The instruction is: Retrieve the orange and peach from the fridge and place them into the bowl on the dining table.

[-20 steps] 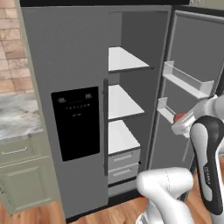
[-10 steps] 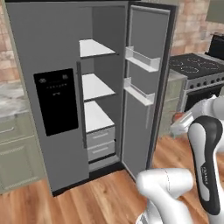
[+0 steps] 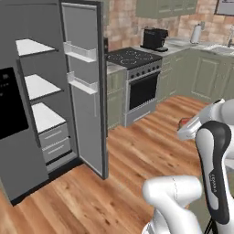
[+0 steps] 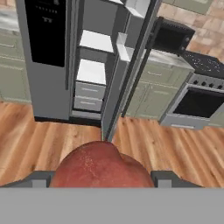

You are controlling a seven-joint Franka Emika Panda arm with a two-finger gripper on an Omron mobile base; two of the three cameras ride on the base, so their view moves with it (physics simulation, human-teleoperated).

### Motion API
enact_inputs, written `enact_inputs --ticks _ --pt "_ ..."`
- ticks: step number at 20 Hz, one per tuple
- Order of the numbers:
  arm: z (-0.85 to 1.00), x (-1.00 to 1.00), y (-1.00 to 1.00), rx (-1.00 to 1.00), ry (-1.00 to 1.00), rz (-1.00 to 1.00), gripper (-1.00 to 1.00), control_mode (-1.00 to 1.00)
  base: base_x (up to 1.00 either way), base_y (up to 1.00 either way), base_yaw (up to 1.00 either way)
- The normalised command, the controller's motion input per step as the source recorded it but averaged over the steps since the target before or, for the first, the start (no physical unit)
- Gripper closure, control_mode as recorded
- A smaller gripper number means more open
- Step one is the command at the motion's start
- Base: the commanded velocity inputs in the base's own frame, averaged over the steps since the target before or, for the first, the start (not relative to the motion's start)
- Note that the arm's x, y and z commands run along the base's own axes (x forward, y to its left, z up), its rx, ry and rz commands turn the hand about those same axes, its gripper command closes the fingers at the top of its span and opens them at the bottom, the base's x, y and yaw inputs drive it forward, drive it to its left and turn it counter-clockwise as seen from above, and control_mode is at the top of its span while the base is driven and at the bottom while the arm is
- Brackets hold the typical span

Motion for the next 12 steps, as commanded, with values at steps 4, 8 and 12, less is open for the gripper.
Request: enact_inputs --ticks 4,8,12 --pt "0.0 0.0 0.0 0.0 0.0 0.0 1.0 1.0 -1.0 0.0 -0.54" --pt "0.0 0.0 0.0 0.0 0.0 0.0 1.0 1.0 -1.0 0.0 -0.51" --pt "0.0 0.0 0.0 0.0 0.0 0.0 1.0 1.0 -1.0 0.0 -0.49"
